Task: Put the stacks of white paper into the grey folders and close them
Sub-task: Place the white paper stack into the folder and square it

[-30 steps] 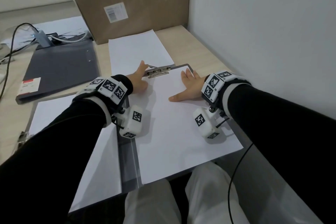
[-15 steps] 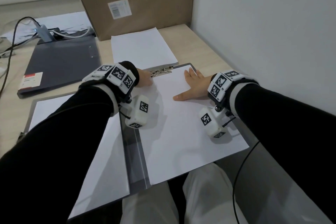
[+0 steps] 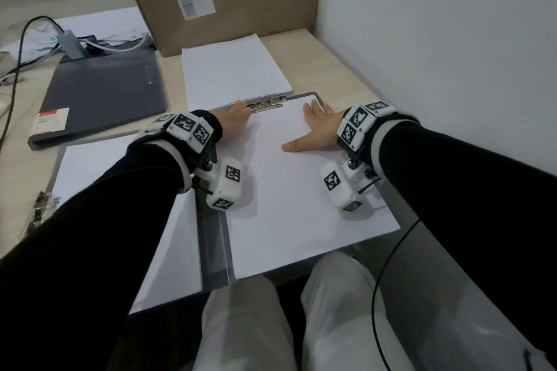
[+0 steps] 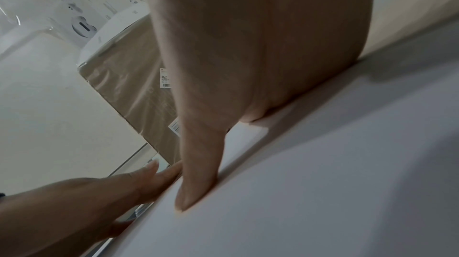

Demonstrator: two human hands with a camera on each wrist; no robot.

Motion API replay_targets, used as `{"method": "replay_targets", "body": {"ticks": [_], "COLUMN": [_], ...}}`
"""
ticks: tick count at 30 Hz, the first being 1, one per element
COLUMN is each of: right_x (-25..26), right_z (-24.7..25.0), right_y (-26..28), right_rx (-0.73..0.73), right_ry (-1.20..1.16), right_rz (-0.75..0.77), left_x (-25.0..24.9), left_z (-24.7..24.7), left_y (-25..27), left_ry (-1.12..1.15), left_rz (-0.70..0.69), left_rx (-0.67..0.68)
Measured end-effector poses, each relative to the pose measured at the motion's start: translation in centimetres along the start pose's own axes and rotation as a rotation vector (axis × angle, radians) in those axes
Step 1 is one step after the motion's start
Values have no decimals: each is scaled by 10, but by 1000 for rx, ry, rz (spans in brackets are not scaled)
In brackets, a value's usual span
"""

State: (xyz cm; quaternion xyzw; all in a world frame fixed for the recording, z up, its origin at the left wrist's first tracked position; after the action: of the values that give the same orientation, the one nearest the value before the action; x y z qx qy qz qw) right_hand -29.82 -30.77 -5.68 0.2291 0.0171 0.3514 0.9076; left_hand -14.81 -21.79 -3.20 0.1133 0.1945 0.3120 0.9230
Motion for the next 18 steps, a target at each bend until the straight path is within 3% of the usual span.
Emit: {"method": "replay_targets", "body": {"ticks": [4,7,11,15,18], "right_x": [-2,-2,1,-7,10], "right_z": [0,-1,4,19,34], "right_y": [-2,-4,-12,-9,8], "right_rx": [3,-2,-109,-230,-236], "right_ry": [11,-7,-88,-100,-93], "right_rz": [4,-6,-20,-137,-100], "left_x": [12,14,27,59,95], "left_z": [4,9,29,38,44], "left_y": [-3,9,33,64,91], "left_ry": [181,303,409,504,516], "left_rz": [51,2,-50,4,85], "left_rx": [-29,-29,-144,-205,-295]}}
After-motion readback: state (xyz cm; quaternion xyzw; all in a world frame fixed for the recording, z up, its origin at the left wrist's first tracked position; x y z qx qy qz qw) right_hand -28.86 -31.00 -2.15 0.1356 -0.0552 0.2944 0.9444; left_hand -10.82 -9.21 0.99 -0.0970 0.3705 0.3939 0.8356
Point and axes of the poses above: each hand's wrist, its own y-axis away from the middle knuckle, its own z-axis out of the back of the hand, x = y × z, the point moved 6 cm from there along -y, towards the middle knuckle, and after that the axes turned 2 degrees about x, right-handed, at the moved point
